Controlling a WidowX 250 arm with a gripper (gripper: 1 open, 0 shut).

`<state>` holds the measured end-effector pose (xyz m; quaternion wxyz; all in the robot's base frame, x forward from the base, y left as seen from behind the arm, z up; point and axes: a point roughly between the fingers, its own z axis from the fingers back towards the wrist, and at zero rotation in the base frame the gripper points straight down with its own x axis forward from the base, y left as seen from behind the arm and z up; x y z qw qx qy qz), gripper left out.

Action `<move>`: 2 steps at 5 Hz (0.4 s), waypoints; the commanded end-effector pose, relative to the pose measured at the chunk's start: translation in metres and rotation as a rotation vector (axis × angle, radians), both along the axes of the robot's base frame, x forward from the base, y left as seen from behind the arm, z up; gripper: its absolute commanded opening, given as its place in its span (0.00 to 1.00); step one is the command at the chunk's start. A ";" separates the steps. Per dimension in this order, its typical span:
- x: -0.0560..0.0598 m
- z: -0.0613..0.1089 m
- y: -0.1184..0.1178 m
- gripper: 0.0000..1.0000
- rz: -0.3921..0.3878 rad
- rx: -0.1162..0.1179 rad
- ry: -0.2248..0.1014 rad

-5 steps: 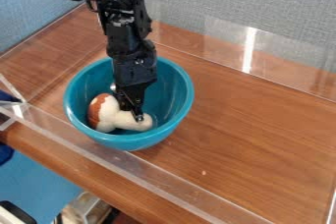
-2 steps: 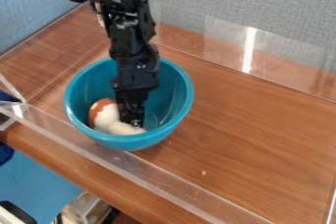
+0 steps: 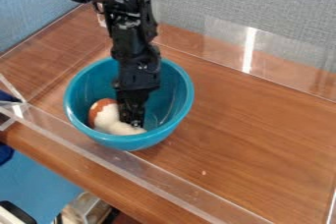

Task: Put the mushroom in the blue bowl

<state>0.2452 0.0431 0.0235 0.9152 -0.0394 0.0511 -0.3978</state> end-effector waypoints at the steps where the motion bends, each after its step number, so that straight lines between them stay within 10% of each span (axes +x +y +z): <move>1: -0.002 -0.006 -0.020 1.00 -0.049 -0.019 0.028; 2: 0.002 0.008 -0.017 1.00 -0.100 -0.023 0.029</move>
